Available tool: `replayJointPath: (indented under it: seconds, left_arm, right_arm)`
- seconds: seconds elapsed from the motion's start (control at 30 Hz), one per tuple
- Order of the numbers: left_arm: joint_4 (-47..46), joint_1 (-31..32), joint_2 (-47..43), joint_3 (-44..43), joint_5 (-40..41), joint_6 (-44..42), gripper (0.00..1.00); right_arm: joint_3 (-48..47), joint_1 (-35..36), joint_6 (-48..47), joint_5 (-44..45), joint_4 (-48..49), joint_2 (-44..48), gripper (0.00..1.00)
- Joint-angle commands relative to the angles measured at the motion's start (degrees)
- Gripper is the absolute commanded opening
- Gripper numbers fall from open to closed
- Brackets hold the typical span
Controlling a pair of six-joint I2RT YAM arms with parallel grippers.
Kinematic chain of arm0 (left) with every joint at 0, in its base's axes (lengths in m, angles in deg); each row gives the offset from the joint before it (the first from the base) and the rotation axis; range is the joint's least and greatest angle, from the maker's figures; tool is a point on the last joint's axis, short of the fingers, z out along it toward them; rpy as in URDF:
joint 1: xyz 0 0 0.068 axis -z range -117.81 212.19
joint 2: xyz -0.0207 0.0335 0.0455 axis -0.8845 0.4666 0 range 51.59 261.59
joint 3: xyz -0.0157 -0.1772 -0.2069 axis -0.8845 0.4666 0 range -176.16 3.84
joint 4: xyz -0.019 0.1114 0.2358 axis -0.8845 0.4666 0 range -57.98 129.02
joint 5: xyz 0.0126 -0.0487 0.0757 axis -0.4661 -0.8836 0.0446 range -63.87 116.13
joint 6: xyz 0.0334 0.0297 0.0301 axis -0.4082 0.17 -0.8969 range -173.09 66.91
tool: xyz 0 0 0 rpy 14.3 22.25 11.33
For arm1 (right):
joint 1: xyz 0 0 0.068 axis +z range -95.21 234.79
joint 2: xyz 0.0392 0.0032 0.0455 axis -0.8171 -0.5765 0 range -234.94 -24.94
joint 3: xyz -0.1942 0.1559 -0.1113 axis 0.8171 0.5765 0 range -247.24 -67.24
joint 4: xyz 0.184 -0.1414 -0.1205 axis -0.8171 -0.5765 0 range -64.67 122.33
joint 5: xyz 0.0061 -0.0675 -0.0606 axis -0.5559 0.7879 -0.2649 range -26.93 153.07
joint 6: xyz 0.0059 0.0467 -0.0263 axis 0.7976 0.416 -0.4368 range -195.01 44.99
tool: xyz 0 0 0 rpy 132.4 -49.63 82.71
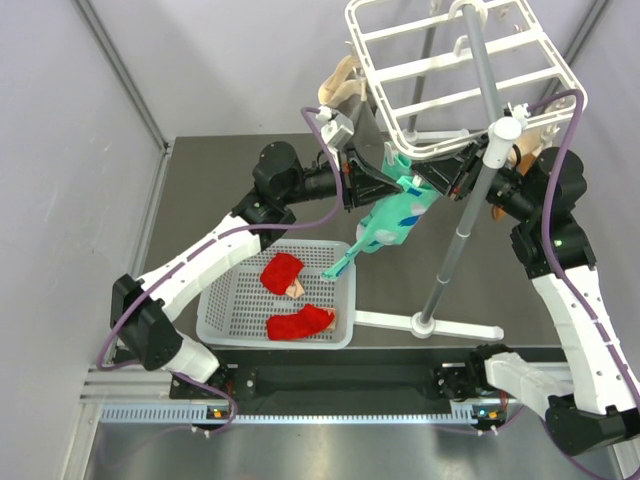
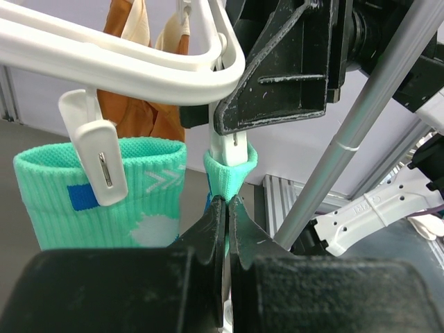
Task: Clip the socks to the hanger
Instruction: Clamp the sock onto the hanger.
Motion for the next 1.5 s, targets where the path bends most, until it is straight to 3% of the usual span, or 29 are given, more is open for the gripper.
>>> replayJointPath:
  seconds: [0.0,0.33,1.47]
  left_arm:
    - [-2.63,-0.34,0.02,-2.83,-0.35,0.52,0.00]
    - [2.21,-0.34,-0.24,-2.30,1.15,-1.50,0.00]
    - [-1.04,-0.43,2.66,-4.84,-1.92,4.74,0.00]
  right_arm:
    - [-1.41,0.52,0.31,-1.60,1.81,0.88,0.00]
    - [-2.82,0.44,-0.30,-1.34,0.75,0.88,0.00]
    - [-0.45,0.44,1.90,-2.65,3.66,0.88,0.00]
